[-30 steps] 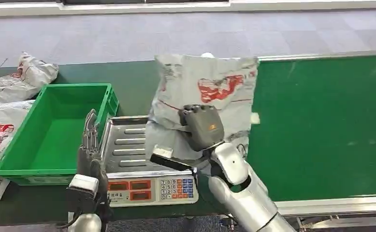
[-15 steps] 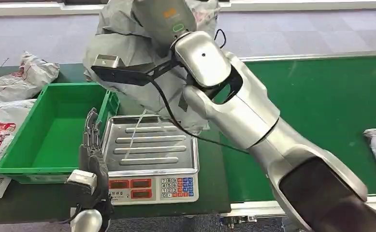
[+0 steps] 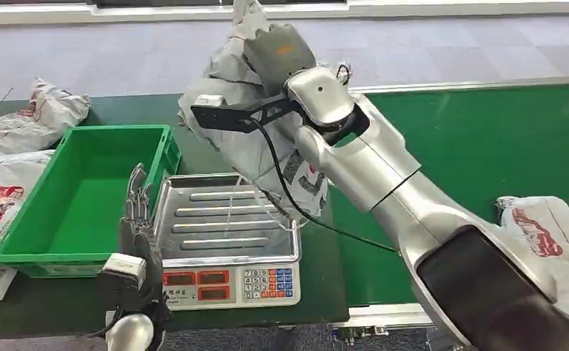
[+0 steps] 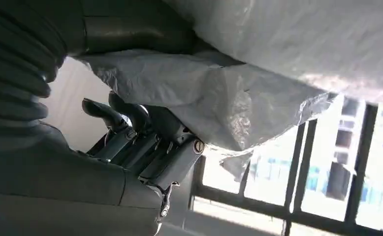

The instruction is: Moved the parcel from conveyor to table for the left to box.

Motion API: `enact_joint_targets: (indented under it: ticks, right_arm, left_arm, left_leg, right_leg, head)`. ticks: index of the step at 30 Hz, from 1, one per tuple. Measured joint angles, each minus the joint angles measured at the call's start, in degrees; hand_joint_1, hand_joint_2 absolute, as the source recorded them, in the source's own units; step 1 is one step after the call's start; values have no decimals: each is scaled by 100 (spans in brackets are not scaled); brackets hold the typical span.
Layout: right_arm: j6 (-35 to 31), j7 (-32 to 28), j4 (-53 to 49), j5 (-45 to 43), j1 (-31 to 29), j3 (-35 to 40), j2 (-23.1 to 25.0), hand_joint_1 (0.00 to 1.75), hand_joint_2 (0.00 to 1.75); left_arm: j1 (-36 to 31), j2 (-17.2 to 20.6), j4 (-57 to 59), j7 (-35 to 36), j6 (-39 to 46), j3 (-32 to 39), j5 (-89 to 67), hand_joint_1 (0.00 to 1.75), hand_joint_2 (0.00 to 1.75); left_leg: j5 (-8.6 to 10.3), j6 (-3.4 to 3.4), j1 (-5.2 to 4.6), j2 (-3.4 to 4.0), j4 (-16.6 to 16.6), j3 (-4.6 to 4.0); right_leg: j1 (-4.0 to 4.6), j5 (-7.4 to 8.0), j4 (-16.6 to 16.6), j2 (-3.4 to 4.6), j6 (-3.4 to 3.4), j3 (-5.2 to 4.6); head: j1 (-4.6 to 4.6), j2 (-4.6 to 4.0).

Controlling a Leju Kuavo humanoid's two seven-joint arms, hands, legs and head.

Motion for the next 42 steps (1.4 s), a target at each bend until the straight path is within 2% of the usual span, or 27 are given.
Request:
enact_joint_targets:
  ticks: [3,7,15,21,25,26,27,30,31,36,42]
  right_arm:
    - [89,-48,139,-105,30,0,-15,175,175]
    - [172,-394,278,-405,236,11,-20,175,175]
    - [-273,-1117,675,-1323,855,166,201,175,175]
    - [-243,-1089,466,-2277,1264,895,369,175,175]
    - [-297,-1060,319,-2524,1385,1355,418,175,175]
    - [-324,-1086,280,-2629,1400,1439,420,134,175]
    - [-328,-1067,225,-2725,1411,1535,422,0,175]
    - [-175,-676,105,-3057,1425,1892,431,0,175]
    - [-122,-557,105,-3137,1433,1987,433,0,0]
    - [-144,-273,264,-3303,1443,2223,429,0,0]
    - [-166,-278,518,-3298,1298,2236,428,0,0]
  left_arm:
    - [-3,-2,37,-11,-4,13,2,0,0]
    - [-15,-2,85,-76,41,39,63,0,0]
    - [-4,-2,68,-173,321,46,171,0,0]
    - [21,-39,-166,-367,522,111,470,0,0]
    - [57,-48,-288,-407,559,136,513,0,0]
    - [75,-50,-313,-426,584,142,531,0,0]
    - [88,-52,-335,-433,617,146,538,0,0]
    - [134,-70,-439,-465,728,179,542,0,0]
    - [165,-81,-483,-479,756,197,553,0,0]
    - [274,-92,-737,-507,850,273,553,0,0]
    - [290,-92,-837,-459,850,275,492,0,0]
  left_leg:
    - [0,0,0,0,-1,-1]
    - [0,0,1,0,-3,-2]
    - [0,0,3,1,-4,-5]
    - [0,-1,6,3,-4,-8]
    - [0,-1,5,0,-4,-11]
    - [0,-1,5,1,-4,-12]
    - [0,-1,5,2,-4,-12]
    - [0,-1,5,1,-4,-11]
    - [0,-1,5,0,-4,-11]
    - [0,-1,5,1,-3,-11]
    - [0,-1,5,2,-3,-10]
  right_leg:
    - [1,-1,0,-1,-1,-3]
    - [2,-2,0,0,-1,-3]
    - [3,-2,0,-1,-1,-4]
    - [6,-3,1,0,-2,-8]
    - [6,-3,1,-4,-1,-8]
    - [5,-3,1,-2,-1,-7]
    - [5,-3,1,0,-1,-8]
    - [5,-3,0,-2,-1,-7]
    - [5,-3,0,-3,-1,-7]
    - [5,-3,0,-3,-2,-9]
    - [5,-2,0,-2,-2,-8]
  head:
    - [0,0]
    - [-2,0]
    - [0,0]
    - [0,0]
    - [0,0]
    - [0,0]
    - [0,0]
    - [0,0]
    - [0,0]
    - [0,0]
    - [0,0]
